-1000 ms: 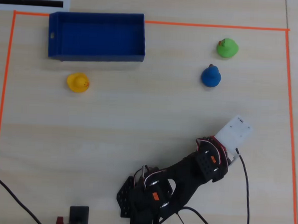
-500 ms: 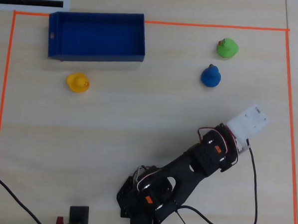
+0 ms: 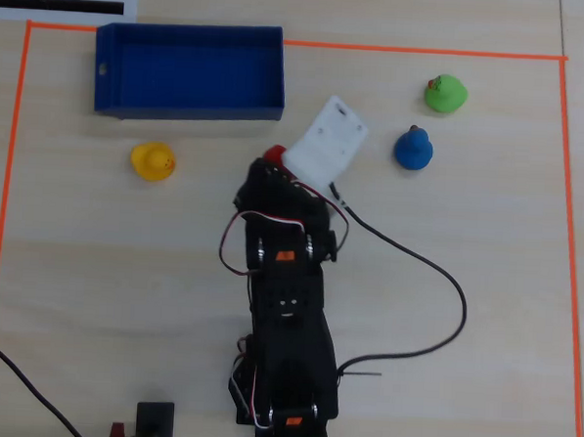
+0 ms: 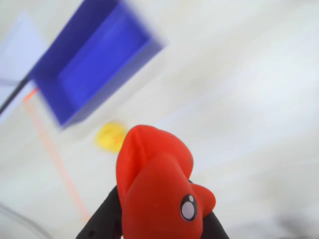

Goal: Grasp red duck and put it into box.

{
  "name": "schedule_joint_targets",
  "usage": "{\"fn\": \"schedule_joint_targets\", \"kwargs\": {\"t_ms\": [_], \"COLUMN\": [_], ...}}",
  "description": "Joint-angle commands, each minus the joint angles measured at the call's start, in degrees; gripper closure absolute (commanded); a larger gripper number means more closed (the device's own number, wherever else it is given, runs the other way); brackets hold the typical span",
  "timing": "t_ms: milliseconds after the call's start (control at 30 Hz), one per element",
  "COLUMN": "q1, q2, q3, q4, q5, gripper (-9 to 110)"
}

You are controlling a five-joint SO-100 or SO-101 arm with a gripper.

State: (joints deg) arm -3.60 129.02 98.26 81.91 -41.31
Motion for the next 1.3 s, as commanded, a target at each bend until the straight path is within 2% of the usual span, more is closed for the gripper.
{"fn": "schedule_joint_targets", "kwargs": {"t_ms": [0,333,533,667,800,967,1100,1267], "q1": [-5.3,-11.7,-11.8,-11.7,-12.1,-10.7,-8.1,-2.2], "q2": [-8.3,-36.7,-53.1,-61.4,-67.3,-69.1,-66.3,-55.7], "q3": [-5.7,-22.4,-38.3,-42.7,-43.7,-44.6,-51.7,-62.0], "q4": [-2.9,-20.7,-25.8,-28.5,-28.3,-28.0,-21.0,-11.1], "q5": [7.6,6.1,2.0,-0.5,-1.6,-2.2,-3.1,-6.7], "gripper": [101,101,101,99,87,77,68,65]}}
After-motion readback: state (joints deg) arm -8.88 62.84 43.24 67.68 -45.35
